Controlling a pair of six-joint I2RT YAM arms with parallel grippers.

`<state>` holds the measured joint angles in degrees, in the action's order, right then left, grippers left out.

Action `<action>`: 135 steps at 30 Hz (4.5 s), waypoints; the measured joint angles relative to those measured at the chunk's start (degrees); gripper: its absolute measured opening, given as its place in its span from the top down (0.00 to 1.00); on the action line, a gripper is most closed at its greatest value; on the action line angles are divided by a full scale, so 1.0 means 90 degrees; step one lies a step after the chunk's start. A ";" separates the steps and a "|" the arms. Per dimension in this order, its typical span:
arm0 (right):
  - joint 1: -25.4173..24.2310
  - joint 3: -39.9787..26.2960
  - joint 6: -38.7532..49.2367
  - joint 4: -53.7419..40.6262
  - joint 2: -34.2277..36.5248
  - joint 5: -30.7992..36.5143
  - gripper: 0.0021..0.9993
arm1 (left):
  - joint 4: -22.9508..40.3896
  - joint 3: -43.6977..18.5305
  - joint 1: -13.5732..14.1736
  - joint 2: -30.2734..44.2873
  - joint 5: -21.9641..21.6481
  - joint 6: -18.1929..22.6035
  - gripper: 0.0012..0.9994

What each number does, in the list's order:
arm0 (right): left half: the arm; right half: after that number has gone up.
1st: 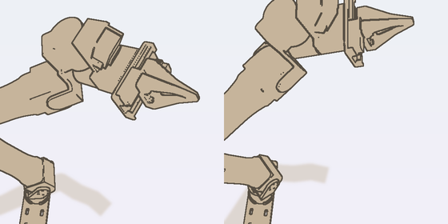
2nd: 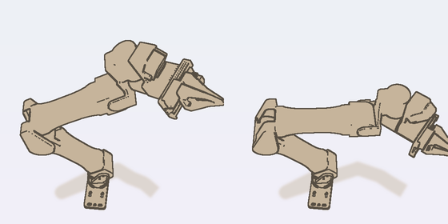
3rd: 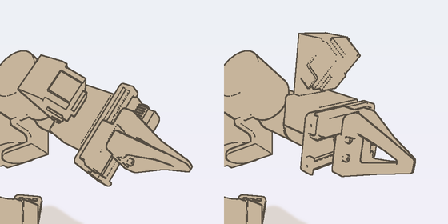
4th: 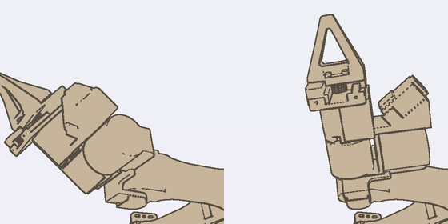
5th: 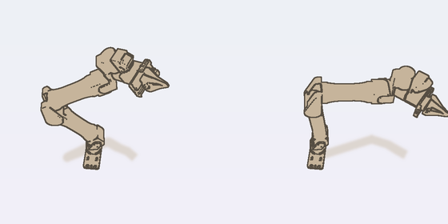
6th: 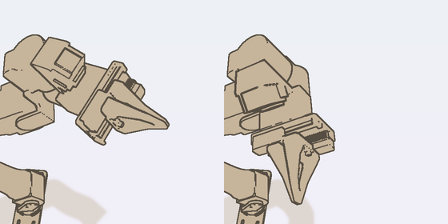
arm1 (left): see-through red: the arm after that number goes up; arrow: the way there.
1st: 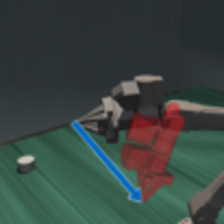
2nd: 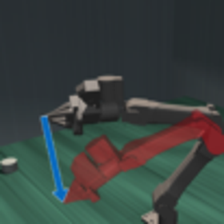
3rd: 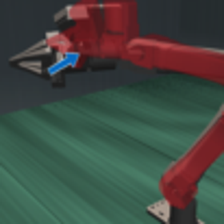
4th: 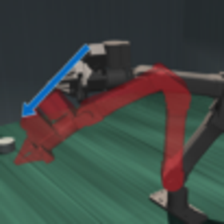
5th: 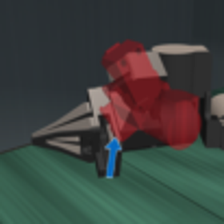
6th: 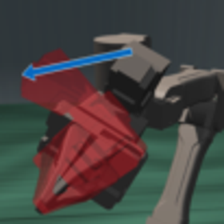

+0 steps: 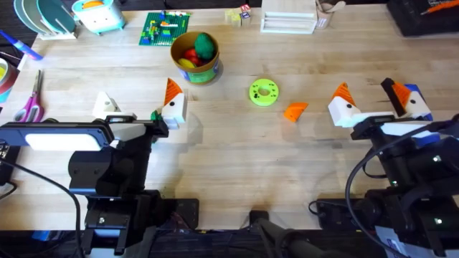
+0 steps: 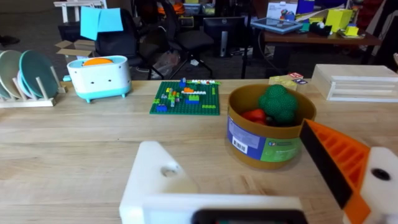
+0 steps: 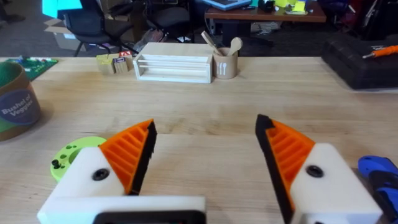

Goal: Pick up the gripper from the table and insert it into the empty holder that is missing its gripper. Then pick up a screw, insert it into the mounting hole, and use the screwdriver to tighten it. Finally, clean up the table by picking up the vegetable and placing it into the bucket.

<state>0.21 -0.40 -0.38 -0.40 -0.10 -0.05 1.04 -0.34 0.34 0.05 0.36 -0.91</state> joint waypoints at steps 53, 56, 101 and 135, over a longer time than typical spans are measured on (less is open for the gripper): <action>0.0000 -0.4874 -0.0665 -0.4670 0.3147 -0.0102 0.01 | 0.6698 -0.6054 0.0000 0.7055 -0.0617 -0.0121 0.98; 0.0000 -0.4874 -0.0665 -0.4673 0.3147 -0.0102 0.01 | 0.6700 -0.6085 0.0005 0.6954 -0.0593 -0.0116 0.64; 0.0000 -0.4874 -0.0665 -0.4673 0.3147 -0.0102 0.01 | 0.1702 -0.4770 0.3130 0.4160 0.1366 -0.0301 0.00; 0.0000 -0.4874 -0.0663 -0.4675 0.3147 -0.0121 0.01 | 0.0291 0.0002 0.3978 0.0029 0.1343 -0.0287 0.01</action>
<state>0.21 -44.27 -6.35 -42.48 28.23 -1.15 3.66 -0.32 36.14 0.32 12.45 -3.49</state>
